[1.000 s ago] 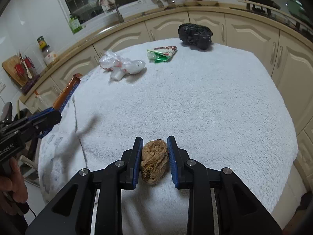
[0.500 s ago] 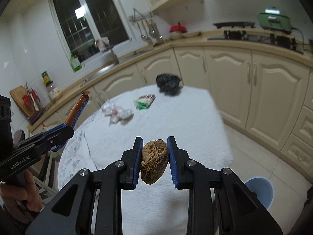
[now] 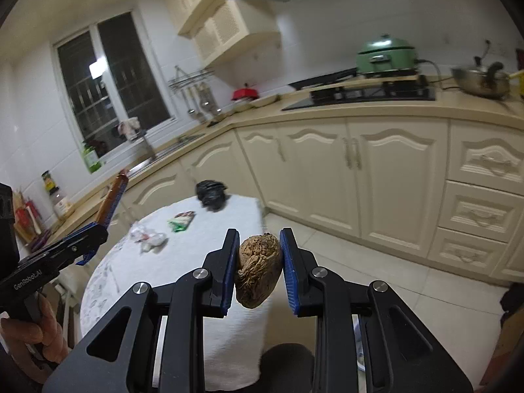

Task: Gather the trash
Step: 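Carry the candy wrapper and nut shell over the blue bin and open both tools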

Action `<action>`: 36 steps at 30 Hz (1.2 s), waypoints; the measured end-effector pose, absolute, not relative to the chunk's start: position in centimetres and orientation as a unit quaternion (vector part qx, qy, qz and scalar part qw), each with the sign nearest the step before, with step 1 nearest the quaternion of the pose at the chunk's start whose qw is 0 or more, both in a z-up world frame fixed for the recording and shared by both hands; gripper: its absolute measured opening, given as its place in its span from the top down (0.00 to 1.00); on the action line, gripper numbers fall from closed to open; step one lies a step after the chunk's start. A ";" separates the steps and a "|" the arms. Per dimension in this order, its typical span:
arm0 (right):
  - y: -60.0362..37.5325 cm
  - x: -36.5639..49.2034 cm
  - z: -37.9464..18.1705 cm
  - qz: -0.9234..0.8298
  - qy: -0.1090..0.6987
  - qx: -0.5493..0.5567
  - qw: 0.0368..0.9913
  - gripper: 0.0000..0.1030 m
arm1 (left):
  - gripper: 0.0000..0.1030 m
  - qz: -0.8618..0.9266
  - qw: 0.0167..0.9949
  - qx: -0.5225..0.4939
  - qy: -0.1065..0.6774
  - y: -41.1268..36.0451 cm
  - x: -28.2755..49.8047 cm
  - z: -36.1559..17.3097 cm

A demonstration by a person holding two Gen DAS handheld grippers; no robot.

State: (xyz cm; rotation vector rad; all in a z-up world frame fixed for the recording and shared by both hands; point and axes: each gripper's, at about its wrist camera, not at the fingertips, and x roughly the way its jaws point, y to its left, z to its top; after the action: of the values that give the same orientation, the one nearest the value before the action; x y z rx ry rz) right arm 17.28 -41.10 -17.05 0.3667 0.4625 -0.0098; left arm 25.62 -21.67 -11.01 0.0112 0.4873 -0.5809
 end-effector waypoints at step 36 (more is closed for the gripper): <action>-63.4 19.8 -40.3 -0.156 0.389 0.349 0.838 0.56 | 0.69 -0.375 0.768 0.061 0.515 -53.7 52.1 -32.4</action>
State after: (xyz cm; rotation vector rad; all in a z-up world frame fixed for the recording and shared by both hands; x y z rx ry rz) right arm 19.79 -63.42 -40.28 0.7382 0.8238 -0.3304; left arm 52.09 -53.70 -32.40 0.1321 1.1184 -0.8137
